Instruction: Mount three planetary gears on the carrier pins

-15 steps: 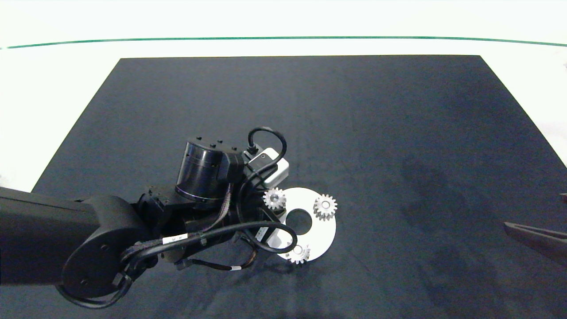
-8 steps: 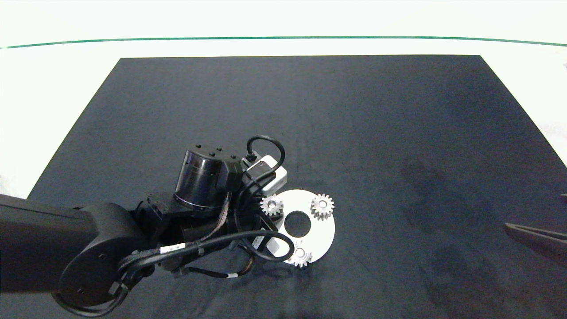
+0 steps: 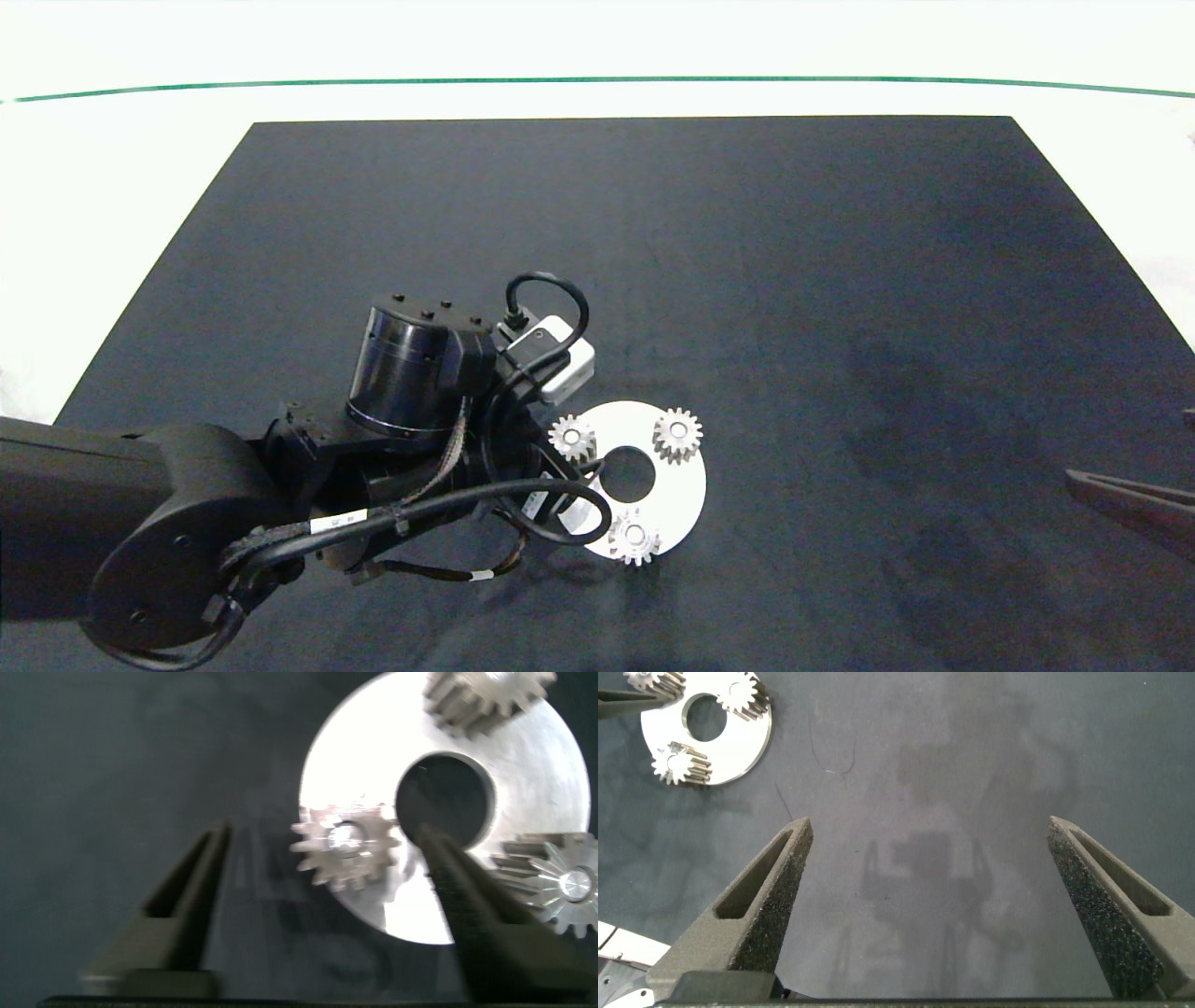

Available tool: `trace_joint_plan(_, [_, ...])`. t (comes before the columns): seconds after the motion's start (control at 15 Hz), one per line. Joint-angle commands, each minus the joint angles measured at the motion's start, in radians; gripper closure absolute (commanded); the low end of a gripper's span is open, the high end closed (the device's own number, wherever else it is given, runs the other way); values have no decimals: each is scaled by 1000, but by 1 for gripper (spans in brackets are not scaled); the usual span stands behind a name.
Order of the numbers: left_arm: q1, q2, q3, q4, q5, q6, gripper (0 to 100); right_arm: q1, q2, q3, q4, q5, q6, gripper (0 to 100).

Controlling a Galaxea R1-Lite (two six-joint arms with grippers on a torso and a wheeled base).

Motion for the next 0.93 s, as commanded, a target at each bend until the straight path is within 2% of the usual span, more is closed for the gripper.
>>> trace_joint_plan(0.07, [40, -75, 8, 15, 23, 0, 0, 0, -5, 1, 2, 0, 17, 0])
trace_joint_plan(0.33, [189, -236, 57, 47, 54, -35, 0, -1, -70, 6, 5, 1, 19, 0])
trace_joint_plan(0.47, [283, -331, 92, 58, 64, -44, 0, -47, -104, 6, 21, 3, 17, 0])
trace_joint_plan(0.6, [393, -432, 143, 58, 64, -52, 0, -90, -149, 18, 38, 1, 17, 0])
trace_joint_plan(0.73, [479, -554, 217, 68, 64, -50, 0, -173, -195, 52, 39, 1, 13, 0])
trace_joint_plan(0.8, [516, -627, 241, 104, 64, -50, 0, -196, -219, 65, 39, 1, 11, 0])
trace_joint_plan(0.93, [567, -787, 253, 240, 63, -54, 0, -242, -278, 87, 59, 1, 8, 0])
